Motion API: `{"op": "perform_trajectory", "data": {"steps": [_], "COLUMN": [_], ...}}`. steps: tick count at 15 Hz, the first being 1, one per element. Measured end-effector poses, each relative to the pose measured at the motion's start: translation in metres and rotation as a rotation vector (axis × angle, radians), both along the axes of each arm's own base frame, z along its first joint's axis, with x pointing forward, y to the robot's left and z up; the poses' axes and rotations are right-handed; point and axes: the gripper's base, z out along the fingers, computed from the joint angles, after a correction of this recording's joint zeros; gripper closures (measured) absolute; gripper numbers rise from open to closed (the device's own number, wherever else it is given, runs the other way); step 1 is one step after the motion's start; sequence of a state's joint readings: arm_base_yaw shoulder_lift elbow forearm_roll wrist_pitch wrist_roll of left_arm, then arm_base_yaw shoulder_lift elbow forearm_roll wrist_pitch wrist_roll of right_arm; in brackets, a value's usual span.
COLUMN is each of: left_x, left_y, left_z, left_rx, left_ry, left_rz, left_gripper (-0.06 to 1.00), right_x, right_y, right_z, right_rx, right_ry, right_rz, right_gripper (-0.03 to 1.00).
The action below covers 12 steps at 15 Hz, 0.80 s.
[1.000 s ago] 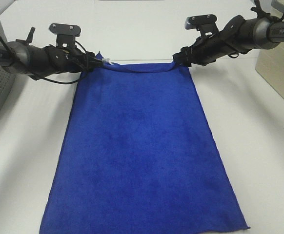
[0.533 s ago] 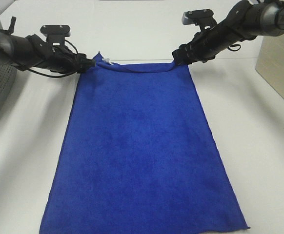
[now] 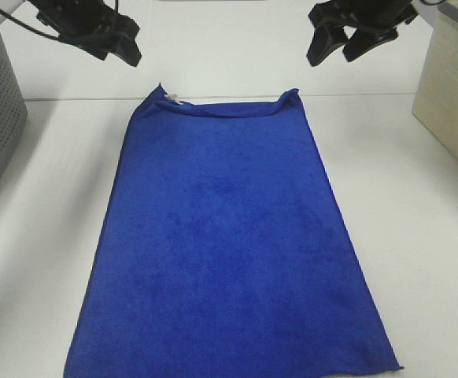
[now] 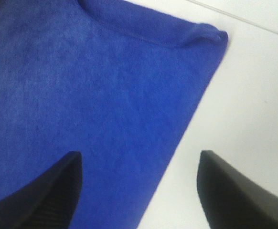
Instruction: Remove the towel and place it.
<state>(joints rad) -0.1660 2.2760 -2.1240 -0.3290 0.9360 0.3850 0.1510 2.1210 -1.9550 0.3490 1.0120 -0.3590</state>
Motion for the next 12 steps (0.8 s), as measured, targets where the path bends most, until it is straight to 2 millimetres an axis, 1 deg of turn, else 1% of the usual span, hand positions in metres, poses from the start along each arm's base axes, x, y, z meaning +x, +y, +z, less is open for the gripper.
{"op": "perform_trajectory", "data": {"steps": [1,2,3,5,7,8,9,10,11,12], "left_x": [-0.007,-0.01,-0.009,-0.011,-0.015,-0.017,-0.019,-0.024,-0.031,-0.043], "left_y": [0.004,0.01,0.017,0.035,0.062,0.081,0.095,0.111,0.12,0.121], "left_z": [0.023,0.042,0.06,0.088,0.105,0.111,0.116,0.121,0.126,0.13], "left_rx": [0.035,0.074,0.113,0.178,0.152,0.102,0.055,0.015,0.011,0.024], "left_ry": [0.049,0.07,0.03,-0.056,-0.078,-0.073,-0.068,-0.063,-0.054,-0.04], "left_rz": [0.015,0.068,0.15,0.264,0.346,0.391,0.419,0.443,0.454,0.453], "left_gripper": [0.33,0.33,0.33,0.33,0.33,0.33,0.33,0.33,0.33,0.33], "right_x": [-0.013,-0.025,-0.036,-0.049,-0.054,-0.054,-0.056,-0.059,-0.067,-0.081], "right_y": [-0.006,-0.011,-0.017,-0.032,-0.064,-0.083,-0.102,-0.114,-0.121,-0.122], "right_z": [0.02,0.039,0.055,0.079,0.093,0.097,0.1,0.104,0.107,0.11], "right_rx": [-0.034,-0.069,-0.097,-0.101,-0.055,-0.037,-0.026,-0.02,-0.02,-0.033], "right_ry": [0.025,0.035,0.042,0.02,0.011,0.01,0.008,0.003,0.003,0.008], "right_rz": [-0.033,-0.065,-0.093,-0.152,-0.262,-0.323,-0.383,-0.424,-0.448,-0.455], "right_gripper": [0.29,0.28,0.28,0.28,0.28,0.28,0.28,0.28,0.28,0.28]}}
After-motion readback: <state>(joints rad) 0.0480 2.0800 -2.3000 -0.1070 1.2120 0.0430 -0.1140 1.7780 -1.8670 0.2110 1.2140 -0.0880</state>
